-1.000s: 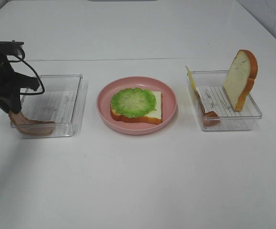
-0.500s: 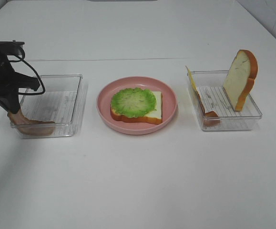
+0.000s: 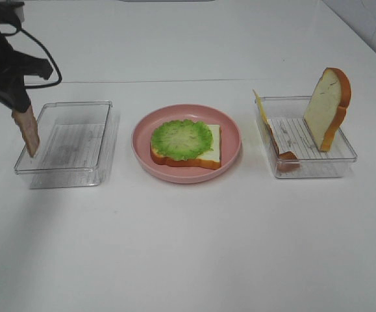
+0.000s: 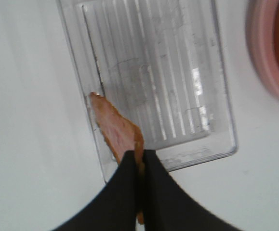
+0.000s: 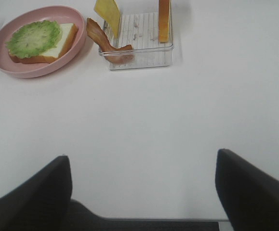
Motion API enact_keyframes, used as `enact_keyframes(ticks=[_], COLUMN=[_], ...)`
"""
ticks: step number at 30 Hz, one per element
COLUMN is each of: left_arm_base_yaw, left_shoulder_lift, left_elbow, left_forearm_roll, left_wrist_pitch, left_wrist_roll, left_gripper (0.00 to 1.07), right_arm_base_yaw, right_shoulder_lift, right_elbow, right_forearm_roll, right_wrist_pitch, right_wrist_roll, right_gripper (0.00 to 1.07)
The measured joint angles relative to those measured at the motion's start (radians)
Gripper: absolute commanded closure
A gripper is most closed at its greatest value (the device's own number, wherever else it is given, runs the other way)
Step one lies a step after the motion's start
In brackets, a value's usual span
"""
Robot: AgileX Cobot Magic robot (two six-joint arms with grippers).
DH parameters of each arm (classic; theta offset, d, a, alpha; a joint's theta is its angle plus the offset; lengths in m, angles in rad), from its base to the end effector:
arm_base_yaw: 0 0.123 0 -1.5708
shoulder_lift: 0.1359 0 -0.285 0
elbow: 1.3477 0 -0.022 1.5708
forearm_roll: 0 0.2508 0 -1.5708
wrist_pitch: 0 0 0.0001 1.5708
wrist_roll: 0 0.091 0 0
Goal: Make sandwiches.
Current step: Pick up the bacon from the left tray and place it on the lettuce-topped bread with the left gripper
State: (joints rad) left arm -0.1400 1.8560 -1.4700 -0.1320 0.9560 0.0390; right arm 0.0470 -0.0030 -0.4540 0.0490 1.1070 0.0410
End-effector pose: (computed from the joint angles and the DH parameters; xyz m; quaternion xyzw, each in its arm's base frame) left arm 0.3858 -0.0643 0.2444 0.0591 0.9841 -0.0670 0.1538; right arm -0.0026 0.0039 0.2609 -0.0036 0.8754 0.0457 0.4812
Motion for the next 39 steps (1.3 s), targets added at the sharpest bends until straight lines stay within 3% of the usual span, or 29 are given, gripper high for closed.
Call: enact_keyframes(ticks=[14,21,30,32,39], left_arm_base_yaw=[-0.142,-0.264,-0.33,-0.351,-0.357], left_shoulder_lift=[0.001,0.152,0.281,0.347,0.433], left_elbow=[-0.307,-0.49,-0.609,-0.661,-0.719], left_forearm_roll=[-0.149,-0.244,-0.331,-0.392,-0.458], left_wrist_pitch=[0.104,0.129,0.14,0.14,0.145], left_wrist_roll=[0.001,0.007,0.007,0.008,0.022], left_gripper=[1.07,1.07,1.07,1.07,1.07], right_arm_base_yaw=[0.0,0.0,0.0,0.0,0.0], right_shoulder_lift=[0.0,0.0,0.0,0.0,0.0], right_elbow=[0.0,0.0,0.0,0.0,0.0], right_forearm_roll=[0.0,0.0,0.0,0.0,0.0], right_wrist_pitch=[0.0,0.0,0.0,0.0,0.0], right_wrist_roll=[0.0,0.0,0.0,0.0,0.0], right_gripper=[0.29,0.29,0.29,0.29,0.29])
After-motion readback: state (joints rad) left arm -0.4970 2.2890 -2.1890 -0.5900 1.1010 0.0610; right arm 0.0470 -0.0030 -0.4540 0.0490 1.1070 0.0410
